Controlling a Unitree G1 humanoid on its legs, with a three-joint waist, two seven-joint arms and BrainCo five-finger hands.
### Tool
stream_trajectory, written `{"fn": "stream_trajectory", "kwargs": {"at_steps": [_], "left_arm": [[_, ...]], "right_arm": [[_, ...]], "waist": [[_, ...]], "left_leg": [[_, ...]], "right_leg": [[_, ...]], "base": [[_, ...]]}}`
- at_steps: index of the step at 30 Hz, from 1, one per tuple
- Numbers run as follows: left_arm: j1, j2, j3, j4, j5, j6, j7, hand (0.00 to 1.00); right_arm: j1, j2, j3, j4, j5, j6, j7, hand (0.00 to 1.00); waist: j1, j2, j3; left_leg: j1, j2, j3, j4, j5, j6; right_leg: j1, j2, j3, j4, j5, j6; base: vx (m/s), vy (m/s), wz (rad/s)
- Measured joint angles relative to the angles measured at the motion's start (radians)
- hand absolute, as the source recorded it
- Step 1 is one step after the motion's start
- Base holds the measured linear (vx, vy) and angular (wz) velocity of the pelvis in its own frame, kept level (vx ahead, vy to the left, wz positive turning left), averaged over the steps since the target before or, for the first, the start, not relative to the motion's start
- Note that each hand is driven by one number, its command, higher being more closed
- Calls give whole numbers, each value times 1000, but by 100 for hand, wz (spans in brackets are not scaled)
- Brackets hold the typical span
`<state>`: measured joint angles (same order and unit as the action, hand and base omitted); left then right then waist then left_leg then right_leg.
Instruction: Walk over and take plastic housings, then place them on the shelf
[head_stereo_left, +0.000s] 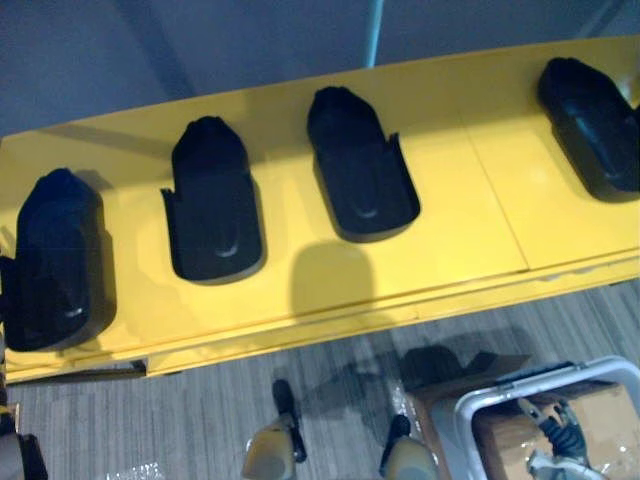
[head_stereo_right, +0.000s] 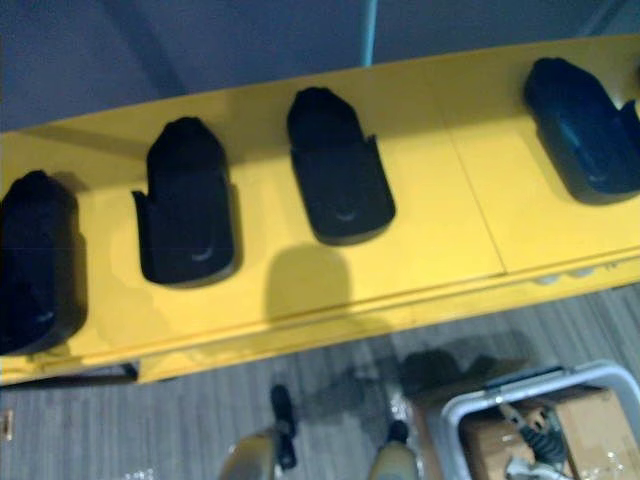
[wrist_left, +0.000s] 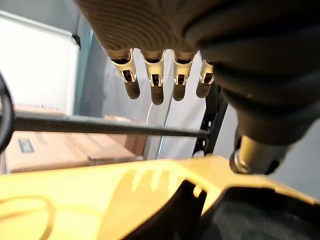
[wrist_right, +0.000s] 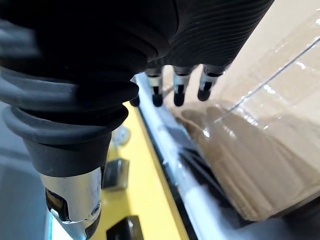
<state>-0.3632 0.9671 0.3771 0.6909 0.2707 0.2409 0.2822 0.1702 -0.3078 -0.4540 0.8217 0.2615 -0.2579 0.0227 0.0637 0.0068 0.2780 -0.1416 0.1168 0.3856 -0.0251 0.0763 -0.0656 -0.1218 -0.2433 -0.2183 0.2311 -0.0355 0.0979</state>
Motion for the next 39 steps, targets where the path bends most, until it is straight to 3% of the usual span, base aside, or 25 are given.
{"fn": "stream_trajectory", "kwargs": {"at_steps": [3, 4, 7, 10, 13, 15, 19, 22, 26, 29, 30, 34, 37, 39], "left_arm": [[-9, 0, 34, -36, -57, -4, 149, 0], [-12, 0, 43, -45, -70, -8, 170, 0], [-36, 0, 56, -97, -120, -70, 263, 0], [-32, 0, 54, -173, -163, -142, 306, 0], [22, -34, 54, -345, -178, -197, 365, 0], [76, -95, 55, -429, -178, -217, 375, 0], [291, -350, 92, -650, -194, -264, 379, 0], [413, -499, 89, -756, -227, -302, 355, 0], [499, -600, 79, -820, -234, -349, 311, 0], [560, -649, 80, -849, -263, -378, 275, 0], [573, -679, 80, -851, -278, -395, 256, 100], [600, -719, 83, -838, -316, -457, 239, 100], [602, -724, 84, -841, -352, -518, 220, 100], [614, -732, 88, -841, -352, -531, 196, 100]], "right_arm": [[0, 10, -11, 0, 0, -14, -3, 0], [1, 16, -15, 0, -1, -20, -4, 0], [5, 59, -16, 1, -1, -45, -29, 0], [6, 99, -12, 1, -2, -52, -49, 0], [12, 136, 8, -1, -3, -55, -72, 0], [27, 148, 8, -5, -3, -58, -86, 0], [79, 178, 27, -21, -52, -58, -100, 0], [90, 207, 60, -21, -85, -47, -116, 0], [80, 222, 102, -18, -90, -38, -136, 0], [56, 227, 113, -6, -90, -24, -149, 0], [50, 226, 114, 9, -89, -14, -158, 0], [52, 233, 114, 30, -90, 22, -178, 0], [44, 234, 114, 84, -90, 44, -179, 0], [39, 238, 113, 97, -90, 49, -181, 0]], "waist": [[0, 0, 0], [0, 0, 0], [1, 0, 0], [2, 0, -1], [4, -1, -13], [2, 3, -44], [5, 19, -119], [12, 15, -158], [37, 5, -187], [39, 3, -199], [40, 8, -204], [56, 9, -209], [63, -2, -223], [69, -14, -218]], "left_leg": [[1, 0, -1, 0, 0, 0], [2, 0, -2, 0, 1, 0], [14, -2, -13, 0, 1, 0], [36, -4, -18, -3, 1, 0], [55, -8, -23, -3, 1, 0], [56, -13, -31, -5, 1, 0], [110, -14, -59, -42, 12, -15], [126, -16, -96, -55, 23, -21], [127, -24, -130, -61, 37, -28], [125, -31, -164, -63, 57, -30], [123, -28, -182, -64, 66, -31], [124, -24, -217, -64, 78, -31], [106, -27, -243, -64, 92, -30], [106, -28, -244, -64, 92, -30]], "right_leg": [[2, 0, 0, 0, 0, 0], [3, 0, -1, 0, 0, 0], [22, 0, -3, -1, 0, 0], [52, 0, -7, -9, 0, 0], [97, -1, -31, -48, 0, 0], [116, 0, -34, -73, 0, 0], [201, 12, -88, -123, -2, 2], [247, 17, -137, -137, -17, 15], [271, 16, -144, -140, -58, 7], [300, 17, -176, -146, -99, 20], [308, 22, -192, -147, -104, 25], [334, 33, -228, -155, -114, 24], [335, 38, -252, -153, -117, 28], [336, 37, -252, -154, -117, 29]], "base": [[0, 0, 0], [1, 3, 4], [8, 4, 8], [7, 3, 7], [-7, -5, 6], [24, -20, 14], [35, -42, 17], [2, -55, 32], [-72, -51, 27], [-102, -75, 33], [-98, -64, 36], [-69, -38, 27], [-38, -6, 25], [-6, 4, 6]]}}
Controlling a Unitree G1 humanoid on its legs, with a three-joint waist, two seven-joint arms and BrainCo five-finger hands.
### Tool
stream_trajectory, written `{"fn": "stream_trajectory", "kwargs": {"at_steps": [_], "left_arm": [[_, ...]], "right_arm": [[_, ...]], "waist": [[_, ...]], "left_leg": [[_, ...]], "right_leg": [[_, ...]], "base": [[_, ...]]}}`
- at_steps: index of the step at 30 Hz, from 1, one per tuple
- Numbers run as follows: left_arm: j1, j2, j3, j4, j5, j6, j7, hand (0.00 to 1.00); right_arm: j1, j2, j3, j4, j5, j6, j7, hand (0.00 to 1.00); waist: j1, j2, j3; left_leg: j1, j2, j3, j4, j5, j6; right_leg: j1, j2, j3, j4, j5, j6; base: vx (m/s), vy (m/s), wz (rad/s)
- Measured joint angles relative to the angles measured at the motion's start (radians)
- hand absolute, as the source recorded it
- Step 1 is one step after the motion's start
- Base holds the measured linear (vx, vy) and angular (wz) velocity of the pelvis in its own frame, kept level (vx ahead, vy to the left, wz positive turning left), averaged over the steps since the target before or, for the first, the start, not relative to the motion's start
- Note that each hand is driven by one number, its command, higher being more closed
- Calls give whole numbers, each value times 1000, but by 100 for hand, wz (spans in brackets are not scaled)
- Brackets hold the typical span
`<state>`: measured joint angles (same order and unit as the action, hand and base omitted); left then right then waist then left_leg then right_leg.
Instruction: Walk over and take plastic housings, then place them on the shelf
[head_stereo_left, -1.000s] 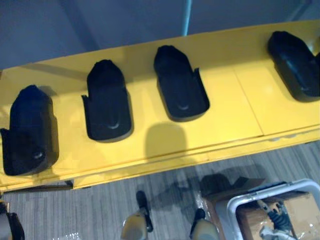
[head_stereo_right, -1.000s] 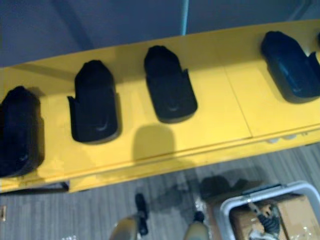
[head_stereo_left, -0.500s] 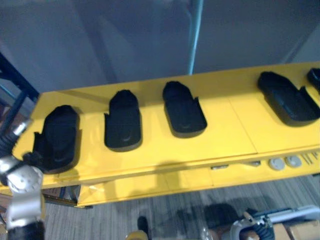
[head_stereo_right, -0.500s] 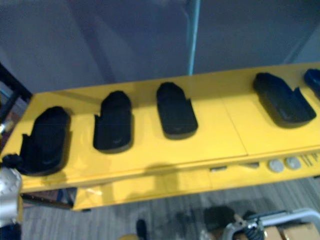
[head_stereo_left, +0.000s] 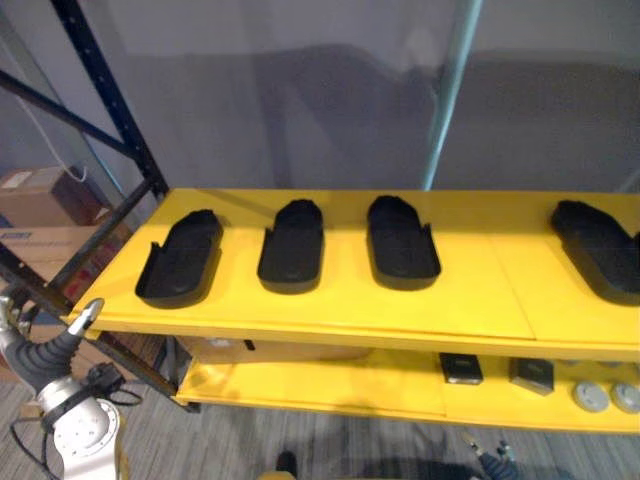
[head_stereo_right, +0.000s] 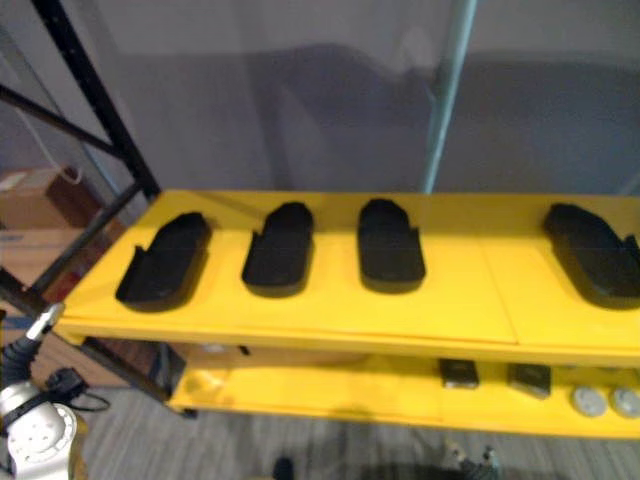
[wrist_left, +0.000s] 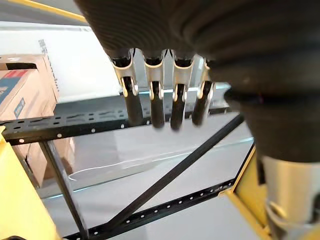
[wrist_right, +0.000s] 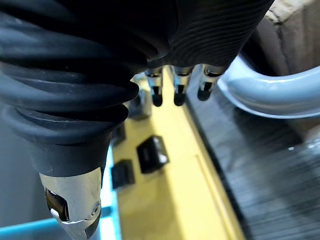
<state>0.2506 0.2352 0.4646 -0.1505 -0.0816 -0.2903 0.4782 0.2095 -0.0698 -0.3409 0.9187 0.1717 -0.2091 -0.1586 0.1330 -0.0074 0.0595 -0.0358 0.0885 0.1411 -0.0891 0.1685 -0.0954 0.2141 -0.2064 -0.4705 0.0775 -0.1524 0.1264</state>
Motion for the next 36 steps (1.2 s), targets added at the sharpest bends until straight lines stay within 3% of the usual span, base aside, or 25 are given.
{"fn": "stream_trajectory", "kwargs": {"at_steps": [4, 9, 17, 28, 36], "left_arm": [[24, -10, 3, 12, -64, 1, -84, 100], [28, -17, 3, 83, -116, 18, -160, 100], [61, -48, -36, 199, -116, 120, -273, 100], [62, -46, -59, 268, -118, 141, -297, 100], [41, -12, -91, 303, -117, 161, -266, 100]], "right_arm": [[3, 24, -1, 0, 0, 3, -18, 0], [-13, 37, -1, 1, 0, 13, -18, 0], [-28, 35, -2, 1, 1, 13, -18, 0], [-37, 34, -14, 14, 0, 13, -15, 0], [-36, 26, -26, 15, -30, 13, -14, 0]], "waist": [[-5, -25, 12], [-1, -29, 15], [-7, -37, 45], [-11, -40, 60], [-19, -38, 62]], "left_leg": [[0, -12, -26, 0, -1, 1], [0, -14, -27, 0, -3, 4], [1, -18, -40, 0, -4, 4], [18, -19, -18, 0, -18, -1], [41, -20, 2, 0, -29, -2]], "right_leg": [[19, -5, -25, -5, -4, 2], [20, -5, -27, -6, -7, -1], [33, -5, -46, -9, -9, -4], [41, -9, -24, -12, -9, -5], [60, -12, -20, -20, -11, -9]], "base": [[12, 1, 14], [4, -1, 3], [17, -9, 5], [18, -4, -5], [13, -1, -4]]}}
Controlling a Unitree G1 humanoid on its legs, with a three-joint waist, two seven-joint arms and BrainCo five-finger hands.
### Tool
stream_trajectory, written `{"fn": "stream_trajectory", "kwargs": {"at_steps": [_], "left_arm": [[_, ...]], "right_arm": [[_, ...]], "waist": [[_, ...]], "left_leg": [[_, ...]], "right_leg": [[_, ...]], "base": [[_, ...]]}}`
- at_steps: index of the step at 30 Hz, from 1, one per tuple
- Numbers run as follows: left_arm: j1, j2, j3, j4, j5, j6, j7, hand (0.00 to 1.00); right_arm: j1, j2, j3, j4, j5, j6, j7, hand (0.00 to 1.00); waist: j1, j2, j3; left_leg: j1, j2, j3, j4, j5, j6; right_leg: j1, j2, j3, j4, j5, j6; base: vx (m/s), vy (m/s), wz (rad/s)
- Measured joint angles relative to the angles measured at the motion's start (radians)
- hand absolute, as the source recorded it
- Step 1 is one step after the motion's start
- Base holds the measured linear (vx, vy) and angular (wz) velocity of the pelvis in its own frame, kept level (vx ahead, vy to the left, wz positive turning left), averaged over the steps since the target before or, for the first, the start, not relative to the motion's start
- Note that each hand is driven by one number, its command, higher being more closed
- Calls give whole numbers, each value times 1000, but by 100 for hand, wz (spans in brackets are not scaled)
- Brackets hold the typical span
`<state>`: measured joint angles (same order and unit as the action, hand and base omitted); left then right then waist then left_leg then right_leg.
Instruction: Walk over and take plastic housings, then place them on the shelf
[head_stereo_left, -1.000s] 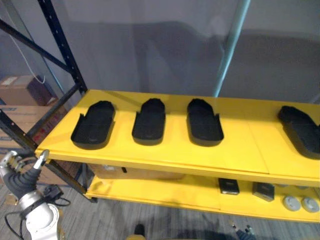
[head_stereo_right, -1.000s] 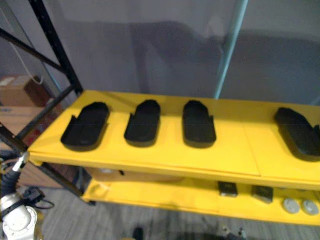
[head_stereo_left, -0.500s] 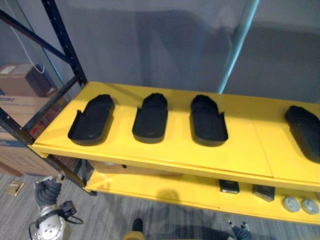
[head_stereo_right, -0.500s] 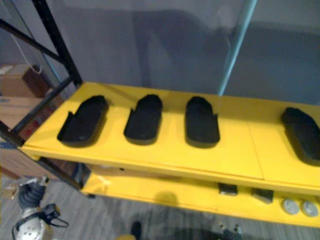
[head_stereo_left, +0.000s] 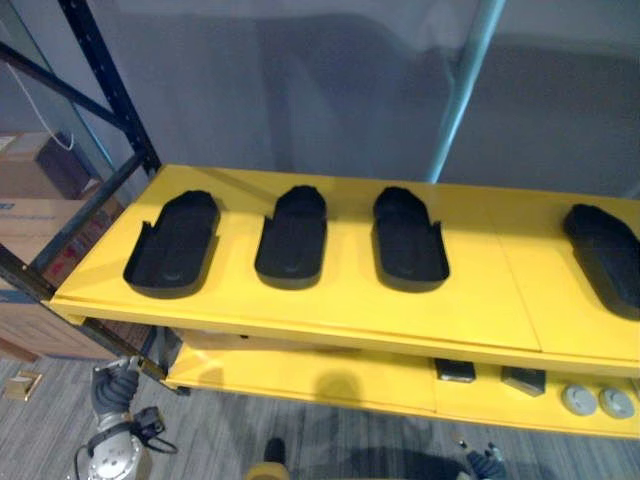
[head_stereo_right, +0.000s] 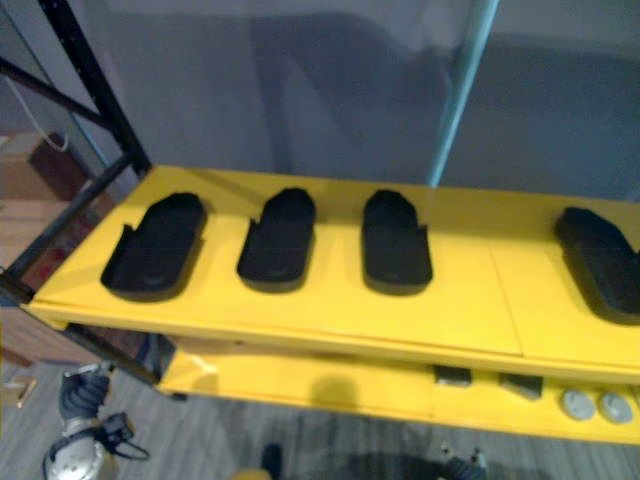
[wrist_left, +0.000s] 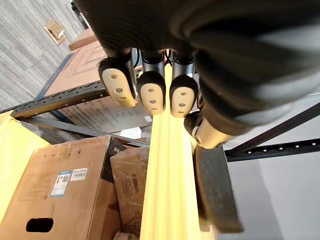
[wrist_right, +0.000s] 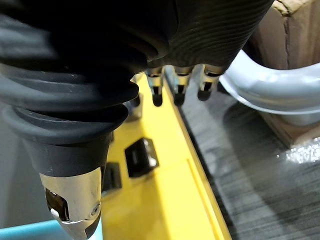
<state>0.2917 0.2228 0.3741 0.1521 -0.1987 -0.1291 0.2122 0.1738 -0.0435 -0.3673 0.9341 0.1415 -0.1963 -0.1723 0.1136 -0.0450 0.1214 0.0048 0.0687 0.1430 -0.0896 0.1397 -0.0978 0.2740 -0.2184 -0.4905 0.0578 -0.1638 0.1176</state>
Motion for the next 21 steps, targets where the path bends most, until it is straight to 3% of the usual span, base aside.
{"fn": "stream_trajectory", "kwargs": {"at_steps": [7, 9, 15, 21], "left_arm": [[-29, 66, 10, 5, 52, 12, 93, 100], [-30, 88, 19, 5, 53, 35, 110, 100], [-29, 103, 48, 5, 128, 54, 167, 100], [-25, 131, 49, 5, 131, 84, 176, 100]], "right_arm": [[10, -18, 0, 0, 0, 0, 0, 0], [18, -22, -1, -2, 0, 0, 1, 0], [43, -24, -4, -3, -10, 0, 1, 0], [46, -24, 0, -5, -19, 0, 1, 0]], "waist": [[-14, 1, 3], [-15, 0, 3], [-17, -11, 8], [-16, -8, 8]], "left_leg": [[10, -6, 15, 0, -17, 1], [17, -6, 27, 0, -24, 0], [30, -6, 33, 0, -37, -7], [54, 6, 58, 1, -51, -13]], "right_leg": [[0, -9, 14, -2, -2, -3], [0, -11, 26, -2, -5, -9], [6, -13, 33, 3, -4, -10], [6, -9, 57, 22, 9, -30]], "base": [[25, 8, -7], [46, 0, -14], [58, -12, -3], [57, -2, -7]]}}
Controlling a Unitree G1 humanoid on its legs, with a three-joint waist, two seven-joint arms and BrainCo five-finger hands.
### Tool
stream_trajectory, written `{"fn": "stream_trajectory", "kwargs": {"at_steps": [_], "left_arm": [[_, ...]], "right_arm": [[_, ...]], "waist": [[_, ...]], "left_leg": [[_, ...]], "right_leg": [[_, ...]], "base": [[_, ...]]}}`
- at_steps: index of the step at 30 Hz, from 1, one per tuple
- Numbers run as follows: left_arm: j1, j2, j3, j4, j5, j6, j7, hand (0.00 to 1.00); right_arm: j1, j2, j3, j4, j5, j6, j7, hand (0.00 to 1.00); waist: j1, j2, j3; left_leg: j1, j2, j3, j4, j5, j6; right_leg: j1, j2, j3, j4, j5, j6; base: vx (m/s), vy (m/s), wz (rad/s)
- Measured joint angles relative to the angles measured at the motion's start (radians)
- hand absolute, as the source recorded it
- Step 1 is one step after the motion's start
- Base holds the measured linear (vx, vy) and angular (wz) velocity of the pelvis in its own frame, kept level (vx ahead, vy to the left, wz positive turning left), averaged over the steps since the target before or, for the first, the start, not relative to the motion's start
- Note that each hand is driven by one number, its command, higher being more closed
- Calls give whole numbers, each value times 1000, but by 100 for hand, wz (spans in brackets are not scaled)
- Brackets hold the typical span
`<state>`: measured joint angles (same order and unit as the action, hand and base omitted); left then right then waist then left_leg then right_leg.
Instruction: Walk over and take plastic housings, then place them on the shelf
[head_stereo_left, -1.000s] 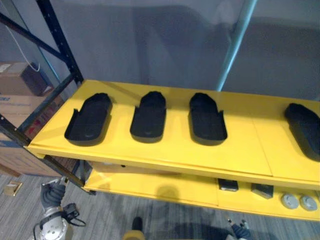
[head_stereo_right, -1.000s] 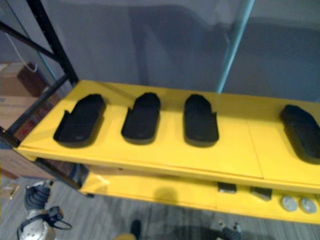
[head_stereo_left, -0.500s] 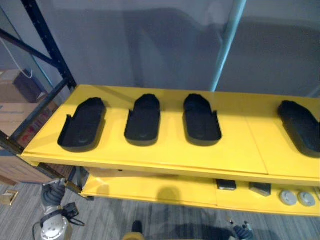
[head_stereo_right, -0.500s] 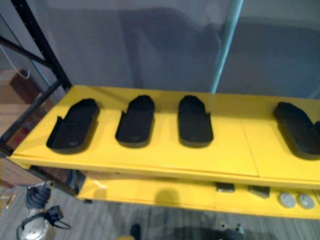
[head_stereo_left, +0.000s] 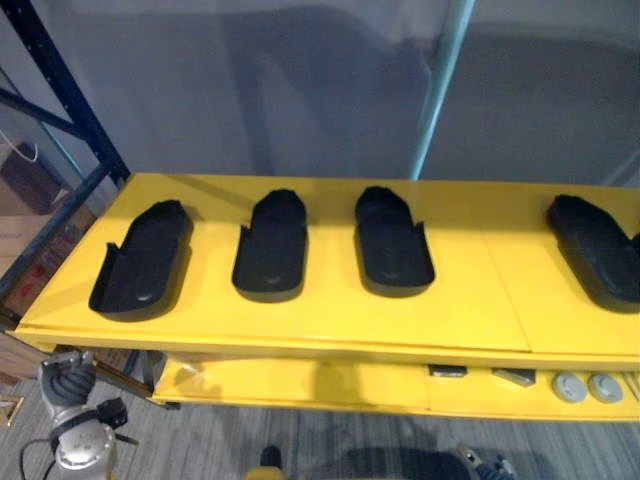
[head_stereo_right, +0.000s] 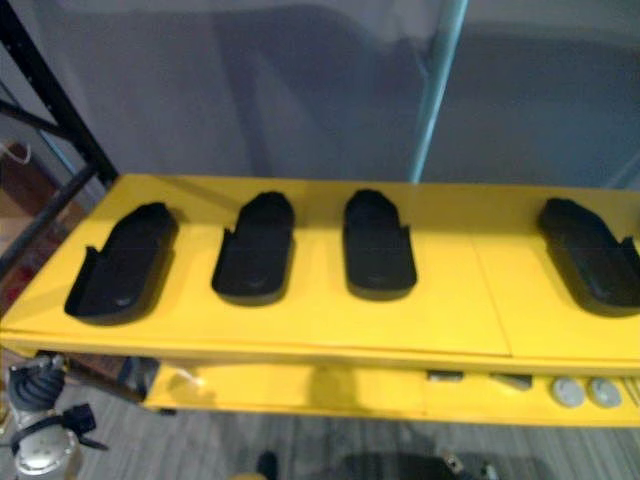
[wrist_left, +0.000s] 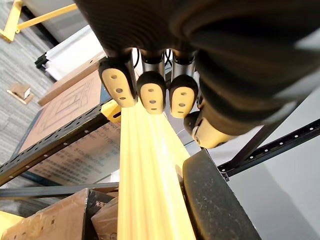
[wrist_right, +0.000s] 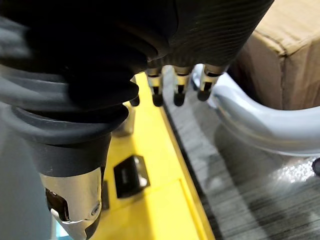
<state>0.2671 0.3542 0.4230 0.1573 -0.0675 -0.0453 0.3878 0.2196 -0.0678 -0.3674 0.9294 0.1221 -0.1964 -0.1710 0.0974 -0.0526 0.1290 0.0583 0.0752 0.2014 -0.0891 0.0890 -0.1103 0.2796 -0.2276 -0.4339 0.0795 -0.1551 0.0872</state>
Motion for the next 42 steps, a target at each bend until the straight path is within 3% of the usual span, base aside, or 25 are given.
{"fn": "stream_trajectory", "kwargs": {"at_steps": [13, 21, 29, 36, 42], "left_arm": [[-35, 62, -3, 66, -3, 35, -26, 100], [-76, 123, 0, 112, -16, 81, -69, 100], [-139, 165, 5, 202, -44, 111, -126, 100], [-201, 248, 6, 268, -44, 119, -186, 100], [-211, 260, 5, 303, -44, 123, -216, 100]], "right_arm": [[16, -16, 20, -19, -20, -4, 20, 0], [22, -40, 47, -20, -21, -4, 21, 0], [34, -42, 48, -47, -40, -4, 21, 0], [42, -44, 48, -47, -40, -4, 41, 0], [44, -52, 58, -47, -40, -4, 46, 0]], "waist": [[-6, 20, -3], [-8, 38, -9], [-6, 40, -7], [-8, 31, -8], [-16, 35, -5]], "left_leg": [[12, 13, 30, 0, -5, 3], [9, 16, 34, 0, -5, 8], [10, 15, 56, 0, 1, 7], [12, 13, 61, 0, 3, 4], [20, 17, 68, 0, 2, 3]], "right_leg": [[-34, -3, 34, 35, 14, 10], [-35, 0, 35, 24, 14, 10], [-35, 0, 47, -5, 11, 7], [-35, -1, 52, -1, 12, 7], [-36, -1, 56, 11, 13, 8]], "base": [[-20, 1, -10], [-51, -1, -3], [-10, -1, -7], [13, 0, 0], [-4, 1, -2]]}}
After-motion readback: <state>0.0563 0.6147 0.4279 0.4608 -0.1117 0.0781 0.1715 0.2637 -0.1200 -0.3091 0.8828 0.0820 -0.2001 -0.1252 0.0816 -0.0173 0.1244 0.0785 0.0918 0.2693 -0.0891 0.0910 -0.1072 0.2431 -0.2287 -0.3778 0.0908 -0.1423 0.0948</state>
